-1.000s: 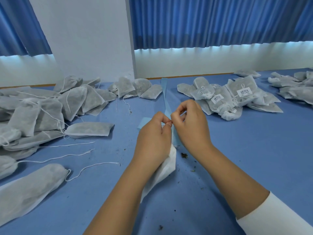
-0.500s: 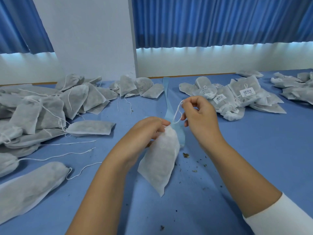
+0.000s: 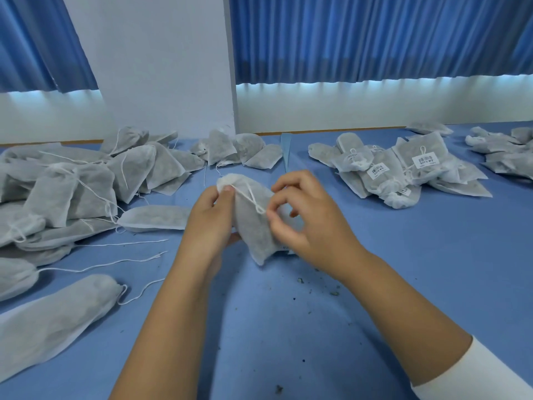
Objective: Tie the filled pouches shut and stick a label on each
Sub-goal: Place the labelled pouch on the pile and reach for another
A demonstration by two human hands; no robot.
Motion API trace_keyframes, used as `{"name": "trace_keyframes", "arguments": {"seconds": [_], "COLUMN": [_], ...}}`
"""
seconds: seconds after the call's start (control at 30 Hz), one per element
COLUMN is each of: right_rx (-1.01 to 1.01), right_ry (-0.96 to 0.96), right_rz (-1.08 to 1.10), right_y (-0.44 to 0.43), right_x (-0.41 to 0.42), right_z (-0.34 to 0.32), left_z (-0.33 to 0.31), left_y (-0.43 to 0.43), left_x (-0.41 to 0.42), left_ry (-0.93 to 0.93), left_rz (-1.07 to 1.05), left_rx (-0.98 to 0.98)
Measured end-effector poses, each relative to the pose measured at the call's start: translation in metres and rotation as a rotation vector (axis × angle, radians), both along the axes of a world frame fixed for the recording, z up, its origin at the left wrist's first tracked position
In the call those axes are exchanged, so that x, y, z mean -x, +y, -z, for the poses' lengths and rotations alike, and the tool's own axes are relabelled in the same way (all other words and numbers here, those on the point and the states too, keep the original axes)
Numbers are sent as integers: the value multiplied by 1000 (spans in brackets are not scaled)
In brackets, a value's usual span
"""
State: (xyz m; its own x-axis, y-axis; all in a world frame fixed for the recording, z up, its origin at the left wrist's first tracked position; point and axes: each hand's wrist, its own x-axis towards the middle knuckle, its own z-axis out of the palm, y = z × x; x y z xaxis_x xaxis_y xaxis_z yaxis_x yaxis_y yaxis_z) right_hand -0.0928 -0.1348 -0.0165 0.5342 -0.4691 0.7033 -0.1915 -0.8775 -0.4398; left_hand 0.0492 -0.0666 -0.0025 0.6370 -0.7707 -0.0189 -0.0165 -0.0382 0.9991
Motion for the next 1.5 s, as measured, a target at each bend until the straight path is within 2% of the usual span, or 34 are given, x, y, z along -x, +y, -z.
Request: {"name": "trace_keyframes", "arguments": {"seconds": [0.1,0.3,0.37,0.47,0.6,0.7,0.83,0.97,1.2,1.23,1.33,1.43,1.5], "right_rx": [102,-6,-22,-70,-271,-434,-629,-827,-1000,-1032,-1135,-1207,-1232], "right_ry": [126,1,-12,27,118,279,379,305,149,149,141,172,161], "right_rz": [14,49,43,-5,9,77,133,206,171,159,101,11,-42], "right_y": [-3,-9,-10,-10,-20,-30,-37,-40,-39,-39,-37,-31,-27], "right_x": [-1,0,1,3,13,25,27,22,12,11,10,7,3], "right_z": [6,7,7,5,-2,-5,4,12,21,22,23,23,25], "left_z": [0,-5,-3,2,6,11,17,25,26,26,28,27,28], "left_y": [3,1,2,0,-5,-9,-17,-25,-28,-28,-26,-26,-27], "left_x": [-1,-3,0,5,1,-5,-7,3,14,12,3,1,5], "left_ry": [104,398,319,165,110,89,98,163,202,146,-177,-190,-175], "left_rz": [40,184,236,139,-2,-90,-140,-49,36,5,-198,-170,-94], "left_rx": [55,127,130,93,139,169,85,-18,-46,-53,-50,47,29]}}
